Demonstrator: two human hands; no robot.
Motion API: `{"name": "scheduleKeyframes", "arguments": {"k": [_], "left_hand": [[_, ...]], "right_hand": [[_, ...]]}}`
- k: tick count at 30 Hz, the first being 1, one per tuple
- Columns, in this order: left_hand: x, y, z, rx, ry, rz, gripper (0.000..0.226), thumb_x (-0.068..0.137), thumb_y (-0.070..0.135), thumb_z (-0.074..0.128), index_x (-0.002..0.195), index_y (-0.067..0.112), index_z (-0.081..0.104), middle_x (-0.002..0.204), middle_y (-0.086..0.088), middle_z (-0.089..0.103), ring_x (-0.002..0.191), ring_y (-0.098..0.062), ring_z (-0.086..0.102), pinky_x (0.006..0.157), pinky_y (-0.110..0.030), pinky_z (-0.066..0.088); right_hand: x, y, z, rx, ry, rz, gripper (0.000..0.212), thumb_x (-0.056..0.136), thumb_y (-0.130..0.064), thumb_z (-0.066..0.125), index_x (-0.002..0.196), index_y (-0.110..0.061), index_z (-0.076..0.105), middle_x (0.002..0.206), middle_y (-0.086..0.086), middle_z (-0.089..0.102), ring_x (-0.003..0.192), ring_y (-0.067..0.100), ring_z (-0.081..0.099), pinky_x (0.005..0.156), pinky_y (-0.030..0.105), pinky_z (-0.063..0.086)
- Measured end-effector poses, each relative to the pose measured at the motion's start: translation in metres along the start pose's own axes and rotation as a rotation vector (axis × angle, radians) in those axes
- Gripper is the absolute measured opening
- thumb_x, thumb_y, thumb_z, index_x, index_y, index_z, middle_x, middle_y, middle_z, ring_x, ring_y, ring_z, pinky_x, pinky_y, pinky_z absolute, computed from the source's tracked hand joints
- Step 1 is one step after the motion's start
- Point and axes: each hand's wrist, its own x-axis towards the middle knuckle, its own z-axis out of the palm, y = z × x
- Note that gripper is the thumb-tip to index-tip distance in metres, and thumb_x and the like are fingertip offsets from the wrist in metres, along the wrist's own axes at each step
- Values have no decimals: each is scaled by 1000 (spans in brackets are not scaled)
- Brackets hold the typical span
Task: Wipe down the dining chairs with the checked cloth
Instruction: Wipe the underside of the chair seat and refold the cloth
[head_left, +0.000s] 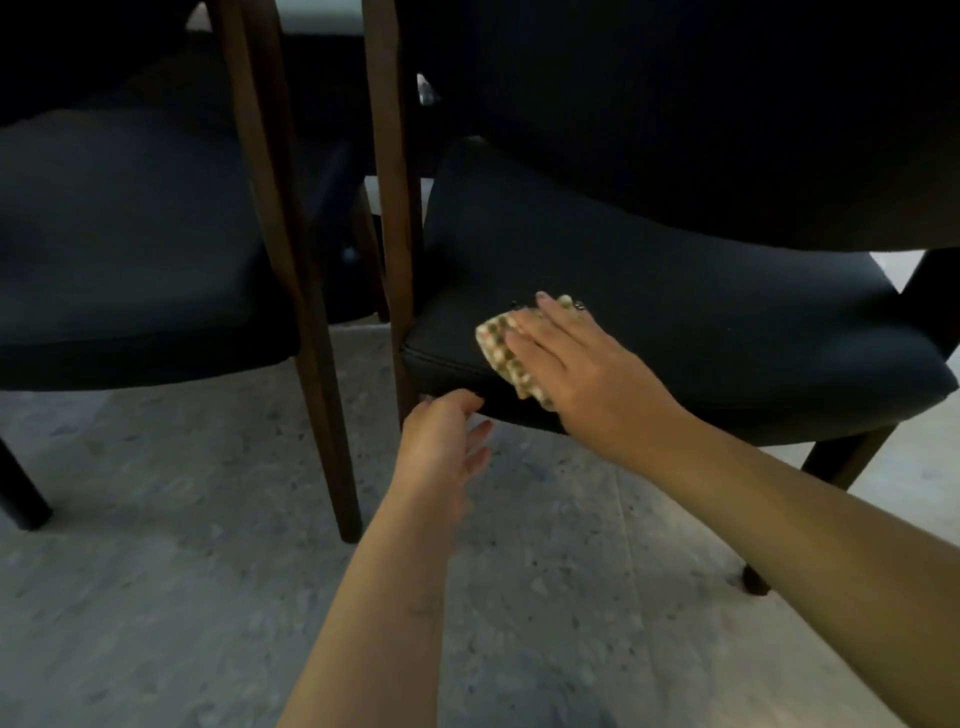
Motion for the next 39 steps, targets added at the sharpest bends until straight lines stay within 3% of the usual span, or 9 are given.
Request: {"name": "scheduleKeyframes", "arguments": {"k": [4,12,17,21,23,26,30,34,39], "left_hand": [[4,-7,4,196,-28,127,51,91,10,62,138,12,43,101,0,62,86,-12,61,81,-33,48],[15,-21,4,301,-38,285,77,81,4,72,148,9,32,116,1,65,95,-6,62,76,-27,54],[15,-23,4,389,-75,316,82,81,10,75,148,9,28,129,2,57,110,-13,57,99,-38,50],[17,-24,7,312,-57,292,81,77,5,77,144,13,33,132,1,54,117,-18,56,95,-39,52],[15,-26,9,282,-47,304,68,78,2,75,135,13,39,124,1,57,106,-16,59,82,-34,54],[13,-27,13,251,-58,318,59,81,-2,71,130,10,42,108,0,60,84,-12,60,78,-39,54],[16,-26,13,189,-34,273,59,82,-4,68,133,11,43,122,-4,57,105,-21,62,93,-44,54],[11,-20,12,67,-57,196,55,85,-5,64,133,12,45,125,-11,59,107,-25,65,97,-46,51],[1,-24,24,3,-17,176,74,84,-5,64,146,20,33,140,-10,49,111,-23,62,99,-45,50]], "right_hand": [[32,-10,-12,279,51,301,67,76,11,57,140,-1,41,144,21,41,138,43,29,109,55,33],[60,-17,-11,23,-217,69,60,96,-3,40,151,-7,17,159,10,13,147,30,5,119,42,6],[-10,28,-25,129,-111,210,67,80,15,53,143,3,33,151,20,32,143,36,20,115,31,8],[26,23,-35,213,-138,389,65,85,7,49,146,-8,31,152,11,31,143,30,19,116,31,10],[54,-2,-32,170,-160,281,59,90,0,47,146,-10,32,151,12,32,140,31,24,114,37,18],[64,-19,-16,105,-202,151,56,94,-2,40,149,-8,27,155,11,24,145,29,15,118,40,12],[8,19,-25,97,-151,157,63,90,4,44,149,-4,22,157,11,20,146,26,13,116,28,0],[-66,67,-42,67,-166,340,76,84,6,51,150,-10,19,158,7,18,147,20,10,107,16,-13],[-120,112,-63,91,-88,882,75,86,7,56,150,-16,24,156,7,26,145,23,18,120,32,5]]}}
